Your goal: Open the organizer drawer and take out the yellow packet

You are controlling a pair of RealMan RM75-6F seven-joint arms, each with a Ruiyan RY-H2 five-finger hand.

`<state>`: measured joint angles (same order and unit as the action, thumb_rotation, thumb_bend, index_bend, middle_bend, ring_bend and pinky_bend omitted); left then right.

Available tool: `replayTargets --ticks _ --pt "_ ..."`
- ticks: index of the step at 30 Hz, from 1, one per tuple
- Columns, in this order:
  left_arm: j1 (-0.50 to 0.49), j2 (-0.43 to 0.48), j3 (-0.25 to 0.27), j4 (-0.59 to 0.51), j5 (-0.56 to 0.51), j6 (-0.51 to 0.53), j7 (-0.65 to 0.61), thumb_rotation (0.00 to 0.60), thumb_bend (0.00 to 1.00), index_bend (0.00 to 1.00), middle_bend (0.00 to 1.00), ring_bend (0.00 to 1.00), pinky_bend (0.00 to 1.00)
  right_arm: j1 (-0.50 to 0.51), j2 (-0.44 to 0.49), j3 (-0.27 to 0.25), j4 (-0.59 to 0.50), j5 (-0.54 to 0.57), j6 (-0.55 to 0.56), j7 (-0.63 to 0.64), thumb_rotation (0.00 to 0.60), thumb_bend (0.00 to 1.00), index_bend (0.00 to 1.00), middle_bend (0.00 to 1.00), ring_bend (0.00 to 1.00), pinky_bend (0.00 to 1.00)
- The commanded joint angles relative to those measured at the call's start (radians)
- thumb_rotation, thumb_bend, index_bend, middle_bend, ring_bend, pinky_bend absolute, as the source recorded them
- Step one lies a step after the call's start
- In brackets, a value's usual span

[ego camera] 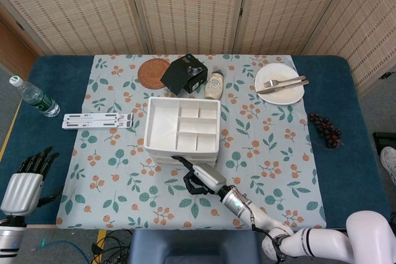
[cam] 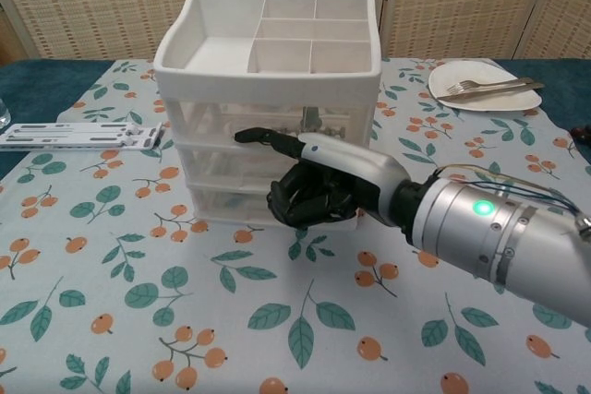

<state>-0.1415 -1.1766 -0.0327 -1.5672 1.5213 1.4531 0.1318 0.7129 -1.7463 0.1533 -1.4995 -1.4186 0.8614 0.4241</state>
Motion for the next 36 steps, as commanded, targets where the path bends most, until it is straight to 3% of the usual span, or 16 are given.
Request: replayTargets --ticks 1,36 --pt "0.001 0.001 0.0 0.0 -0.002 0.0 -0.001 0.6 0.25 0.14 0.09 0.14 0.16 0.006 -0.004 0.001 0.008 0.0 -0.003 0.003 0.6 0.8 0.0 0.82 1.0 1.0" --pt "-0.006 0.006 0.002 -0.032 -0.005 -0.01 0.035 0.6 0.25 0.14 0.09 0.14 0.16 0.01 0.045 -0.072 -0.041 -0.056 0.024 -0.03 0.6 0.81 0.0 0.81 1.0 1.0"
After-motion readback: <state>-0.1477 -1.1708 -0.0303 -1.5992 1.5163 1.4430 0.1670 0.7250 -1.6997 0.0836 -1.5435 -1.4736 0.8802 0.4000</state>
